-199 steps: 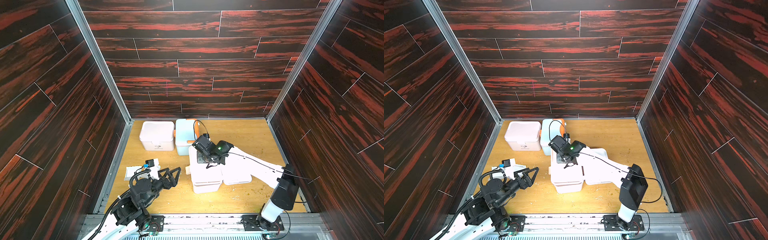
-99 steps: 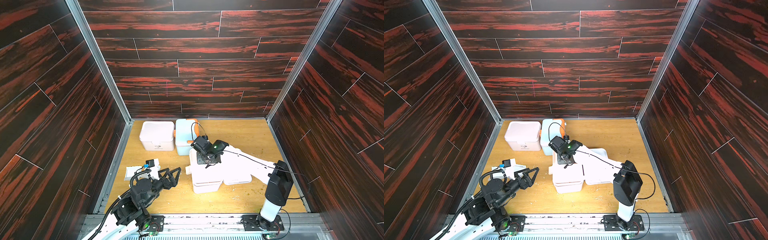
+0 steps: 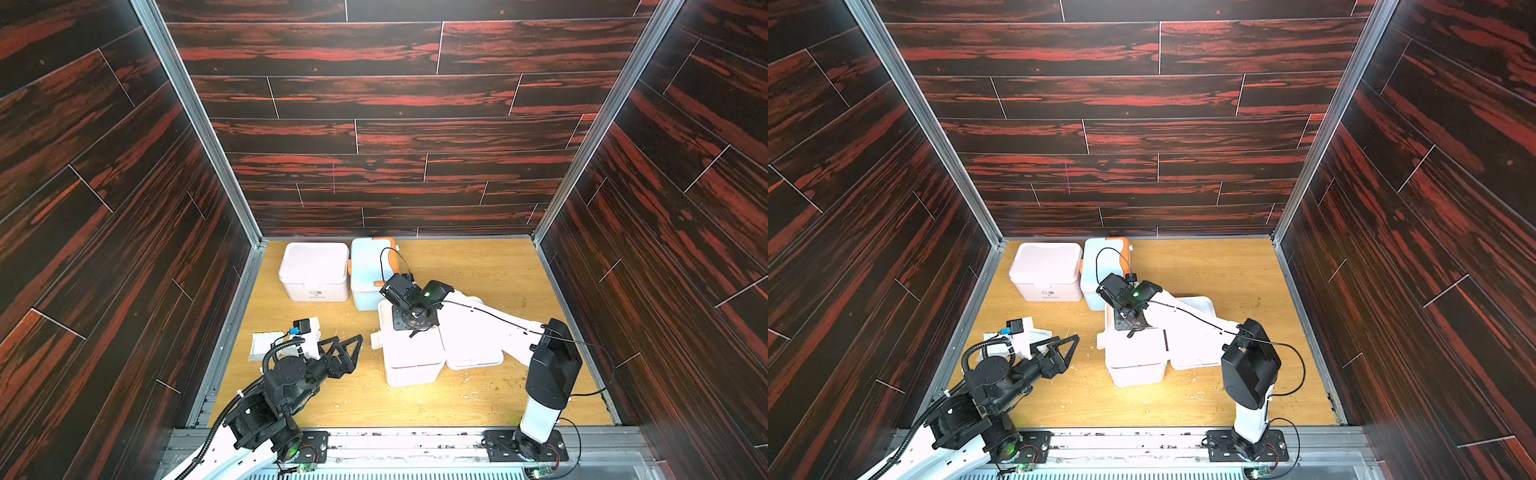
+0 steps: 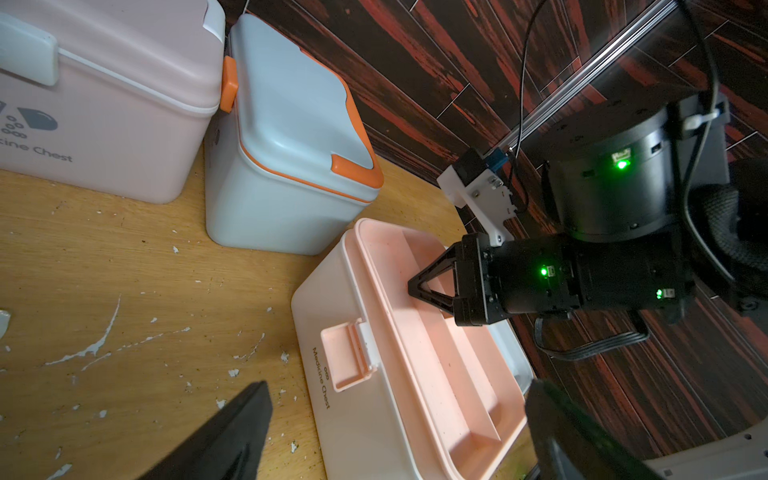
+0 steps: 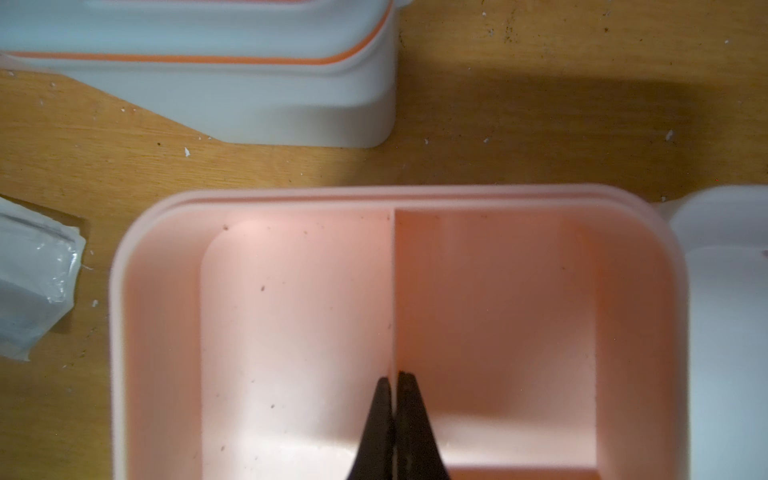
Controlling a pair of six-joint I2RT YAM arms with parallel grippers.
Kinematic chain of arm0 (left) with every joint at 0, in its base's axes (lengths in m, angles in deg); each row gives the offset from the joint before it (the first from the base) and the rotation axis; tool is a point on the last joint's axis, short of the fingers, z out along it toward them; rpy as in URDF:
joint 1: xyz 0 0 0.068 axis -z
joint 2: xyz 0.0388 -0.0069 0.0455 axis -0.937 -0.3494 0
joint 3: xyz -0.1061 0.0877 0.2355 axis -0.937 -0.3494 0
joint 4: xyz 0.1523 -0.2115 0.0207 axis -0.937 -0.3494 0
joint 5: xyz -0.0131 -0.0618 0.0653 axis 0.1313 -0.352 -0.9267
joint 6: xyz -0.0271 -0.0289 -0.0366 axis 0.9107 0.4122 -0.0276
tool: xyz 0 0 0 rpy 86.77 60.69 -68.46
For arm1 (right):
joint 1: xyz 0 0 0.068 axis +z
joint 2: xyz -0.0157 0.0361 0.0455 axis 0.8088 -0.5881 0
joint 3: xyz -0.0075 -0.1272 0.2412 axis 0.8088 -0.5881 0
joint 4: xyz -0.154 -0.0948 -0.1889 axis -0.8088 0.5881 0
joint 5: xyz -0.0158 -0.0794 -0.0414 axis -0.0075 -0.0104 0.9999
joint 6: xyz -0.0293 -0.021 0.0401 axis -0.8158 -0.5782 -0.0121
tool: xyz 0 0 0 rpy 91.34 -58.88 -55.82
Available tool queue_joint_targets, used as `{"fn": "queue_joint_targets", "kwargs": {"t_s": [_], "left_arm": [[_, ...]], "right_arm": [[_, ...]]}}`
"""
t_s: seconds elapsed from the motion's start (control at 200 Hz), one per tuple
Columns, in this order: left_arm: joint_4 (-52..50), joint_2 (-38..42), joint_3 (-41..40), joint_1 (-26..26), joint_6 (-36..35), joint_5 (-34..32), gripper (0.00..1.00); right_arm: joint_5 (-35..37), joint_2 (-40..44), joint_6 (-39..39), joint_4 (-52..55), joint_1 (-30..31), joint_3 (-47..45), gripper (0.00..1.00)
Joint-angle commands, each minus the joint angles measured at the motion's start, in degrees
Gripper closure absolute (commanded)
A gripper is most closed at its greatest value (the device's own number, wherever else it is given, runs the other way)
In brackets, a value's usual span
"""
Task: Open first aid kits and take out gauze
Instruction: Place the compartment layer in the first aid kit.
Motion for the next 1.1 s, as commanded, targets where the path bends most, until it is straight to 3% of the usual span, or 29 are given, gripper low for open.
{"fn": "queue_joint_targets", "kwargs": {"t_s": [0.0, 0.21, 0.526, 0.681, 0.701, 0.746, 0.902, 1.032, 1.097], "left_arm": [[1.01, -0.17, -0.44, 0.15, 0.38, -0.74, 0.0], [1.38, -0.66, -0.44, 0.13, 0.48, -0.42, 0.0], [2.11, -2.42, 0.55, 0.14, -0.1, 0.22, 0.0], [2.11, -2.99, 1.05, 0.17, -0.32, 0.64, 0.0], [2.15, -3.1, 1.1, 0.14, -0.32, 0.64, 0.0], [2.19, -3.2, 1.19, 0.17, -0.32, 0.73, 0.0], [2.63, -4.41, 2.04, 0.1, -0.55, 1.48, 0.0], [2.72, -7.41, 4.04, 0.23, -1.01, 3.26, 0.0], [2.73, -9.28, 5.52, 0.18, -1.14, 4.68, 0.0]], "right_arm": [[0.36, -1.91, 0.98, 0.81, 0.01, 0.47, 1.0], [-0.2, -2.06, 1.07, -0.07, -0.01, -0.35, 1.0], [-0.25, -1.51, 1.12, -0.51, -0.01, -0.68, 0.85], [-0.19, -1.42, 1.26, -0.15, -0.02, -0.39, 0.83], [-0.08, -1.34, 1.2, -0.08, -0.02, -0.35, 0.77], [0.0, -1.05, 1.1, -0.07, -0.08, -0.36, 0.76], [0.78, 1.02, -0.01, -0.07, -0.06, -0.33, 0.5], [0.95, 4.29, -1.88, -1.56, -0.07, -1.14, 0.44], [-0.04, 7.42, -3.79, -4.37, -0.1, -3.0, 0.36]]}}
